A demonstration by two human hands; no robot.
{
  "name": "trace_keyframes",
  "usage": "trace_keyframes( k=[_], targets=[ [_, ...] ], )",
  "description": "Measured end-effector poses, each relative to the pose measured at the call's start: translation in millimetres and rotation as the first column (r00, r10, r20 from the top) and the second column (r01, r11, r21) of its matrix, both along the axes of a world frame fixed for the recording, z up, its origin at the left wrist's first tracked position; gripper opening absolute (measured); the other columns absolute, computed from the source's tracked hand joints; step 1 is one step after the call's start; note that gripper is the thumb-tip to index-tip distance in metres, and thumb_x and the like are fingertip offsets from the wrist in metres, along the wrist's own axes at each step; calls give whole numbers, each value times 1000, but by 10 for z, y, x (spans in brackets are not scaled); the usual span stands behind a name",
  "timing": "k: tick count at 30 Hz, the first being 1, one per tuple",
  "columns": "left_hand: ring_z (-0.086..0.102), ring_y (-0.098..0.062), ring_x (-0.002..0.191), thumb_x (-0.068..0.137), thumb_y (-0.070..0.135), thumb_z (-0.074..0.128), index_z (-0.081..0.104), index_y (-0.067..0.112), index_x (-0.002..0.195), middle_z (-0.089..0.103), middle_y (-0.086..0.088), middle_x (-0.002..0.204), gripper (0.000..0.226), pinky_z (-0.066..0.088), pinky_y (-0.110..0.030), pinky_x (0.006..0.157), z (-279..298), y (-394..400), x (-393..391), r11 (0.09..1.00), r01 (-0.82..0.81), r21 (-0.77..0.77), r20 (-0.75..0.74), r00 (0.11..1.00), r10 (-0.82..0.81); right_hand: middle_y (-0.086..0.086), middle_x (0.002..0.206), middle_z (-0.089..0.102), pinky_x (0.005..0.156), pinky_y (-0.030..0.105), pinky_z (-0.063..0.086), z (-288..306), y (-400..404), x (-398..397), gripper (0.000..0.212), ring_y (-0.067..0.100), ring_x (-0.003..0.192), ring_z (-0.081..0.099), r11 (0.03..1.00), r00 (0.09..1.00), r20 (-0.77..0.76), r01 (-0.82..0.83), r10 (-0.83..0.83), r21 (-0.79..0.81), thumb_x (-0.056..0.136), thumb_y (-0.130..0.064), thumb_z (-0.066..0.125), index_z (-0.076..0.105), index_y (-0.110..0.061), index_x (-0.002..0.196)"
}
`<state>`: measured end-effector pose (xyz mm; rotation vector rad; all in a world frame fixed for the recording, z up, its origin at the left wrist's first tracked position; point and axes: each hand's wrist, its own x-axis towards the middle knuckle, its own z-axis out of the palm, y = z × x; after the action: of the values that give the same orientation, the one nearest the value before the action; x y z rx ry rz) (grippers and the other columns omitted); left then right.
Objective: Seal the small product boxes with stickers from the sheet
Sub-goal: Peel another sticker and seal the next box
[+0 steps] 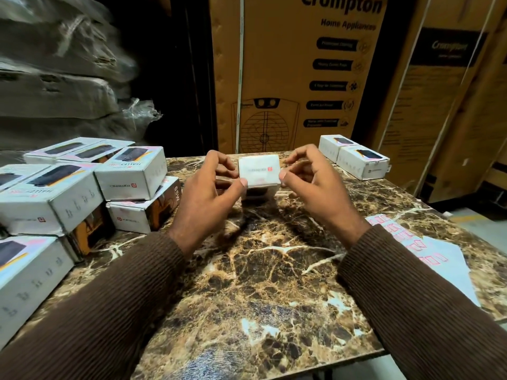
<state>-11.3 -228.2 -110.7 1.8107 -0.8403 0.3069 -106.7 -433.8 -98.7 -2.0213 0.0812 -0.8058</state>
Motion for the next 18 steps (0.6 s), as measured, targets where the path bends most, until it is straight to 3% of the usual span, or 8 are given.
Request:
trace_keyframes(
  k=[2, 8, 18],
  targets=[
    [66, -8, 112, 102, 26, 68, 56, 22, 119, 66, 4, 123, 22, 59, -16, 74, 15, -9, -29, 999, 19, -34, 25, 1000, -18, -5, 110, 70, 80, 43, 65, 9, 10, 0, 14, 15, 102, 69, 1000, 999, 48, -8, 9, -17, 101, -21, 67, 64, -21, 114],
    [65, -8, 111, 98, 23, 73, 58, 23, 131, 65, 7, 122, 36, 63, -34, 89, 14, -7, -44, 999, 38, -31, 33, 999, -37, -8, 114, 72, 86, 49, 64, -10, -11, 26, 25, 13, 107, 69, 999, 998, 52, -20, 22, -40, 99, -21, 71, 69, -25, 124],
    [65, -10, 112, 98, 19, 71, 59, 20, 135, 65, 4, 124, 39, 64, -41, 89, 22, -5, -44, 1000, 23, 12, 89, 996, -24, -6, 113, 72, 84, 44, 65, -27, -50, 49, 26, 12, 106, 69, 998, 999, 46, 24, -22, -54, 99, -15, 69, 70, -23, 123]
  ],
)
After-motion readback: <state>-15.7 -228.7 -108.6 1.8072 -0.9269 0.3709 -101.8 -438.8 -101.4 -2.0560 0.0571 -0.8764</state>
